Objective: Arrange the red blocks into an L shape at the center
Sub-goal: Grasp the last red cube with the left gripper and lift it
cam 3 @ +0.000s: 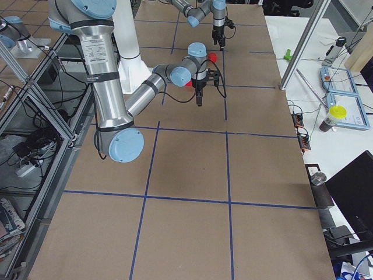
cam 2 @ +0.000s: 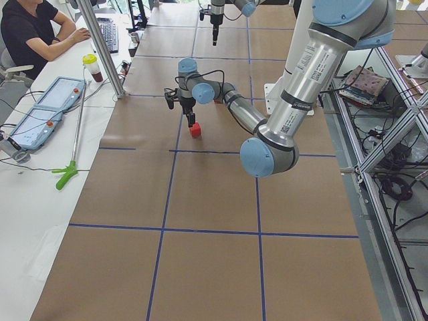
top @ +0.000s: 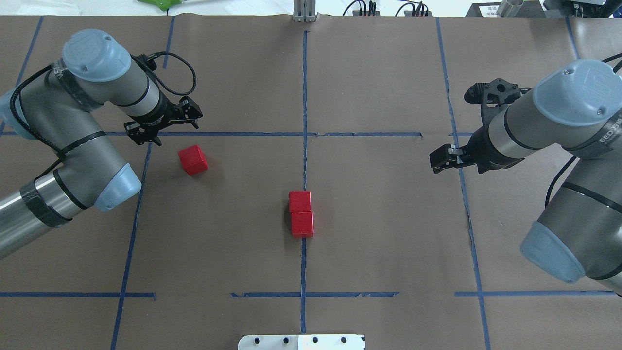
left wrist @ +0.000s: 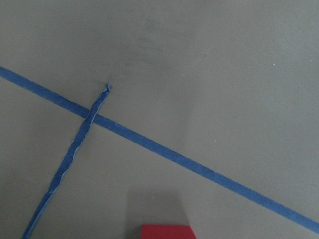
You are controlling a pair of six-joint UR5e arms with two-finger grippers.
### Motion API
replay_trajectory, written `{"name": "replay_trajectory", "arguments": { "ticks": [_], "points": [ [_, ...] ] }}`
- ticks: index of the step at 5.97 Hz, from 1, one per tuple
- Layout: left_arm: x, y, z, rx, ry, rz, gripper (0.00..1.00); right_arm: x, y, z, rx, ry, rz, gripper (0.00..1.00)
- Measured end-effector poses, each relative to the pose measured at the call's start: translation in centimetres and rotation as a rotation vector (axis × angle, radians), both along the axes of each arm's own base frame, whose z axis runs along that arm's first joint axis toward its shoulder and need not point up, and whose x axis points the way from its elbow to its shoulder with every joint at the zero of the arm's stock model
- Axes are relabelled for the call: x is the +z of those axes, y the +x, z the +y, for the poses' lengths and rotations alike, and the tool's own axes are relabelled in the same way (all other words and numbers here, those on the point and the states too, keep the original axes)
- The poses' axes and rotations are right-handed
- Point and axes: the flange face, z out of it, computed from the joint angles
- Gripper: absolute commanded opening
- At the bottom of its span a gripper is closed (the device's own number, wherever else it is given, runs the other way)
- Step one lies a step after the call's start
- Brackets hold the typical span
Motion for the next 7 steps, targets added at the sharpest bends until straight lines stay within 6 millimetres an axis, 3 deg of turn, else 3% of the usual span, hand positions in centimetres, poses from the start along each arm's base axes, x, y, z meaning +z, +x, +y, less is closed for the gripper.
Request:
{"name": "replay_trajectory", "arguments": {
  "ticks": [2,3,4,5,7],
  "points": [
    [1.4,3.3,1.6,0.032,-0.032,-0.005,0.99,0.0,-0.1,0.0,-0.002,0.000,0.001,1.00],
    [1.6,4.1,2.2,0.043,-0.037,-0.009,0.72,0.1,-0.1,0.0,-0.002,0.000,0.002,1.00],
    [1.7,4.4,2.5,0.048,-0.039,-0.011,0.14,0.1,-0.1,0.0,-0.002,0.000,0.002,1.00],
    [1.8,4.3,2.6,0.049,-0.039,-0.011,0.03,0.1,-0.1,0.0,-0.002,0.000,0.001,1.00],
    [1.0,3.1,2.0,0.029,-0.027,-0.001,0.00,0.0,-0.1,0.0,-0.003,0.001,0.001,1.00]
  ]
}}
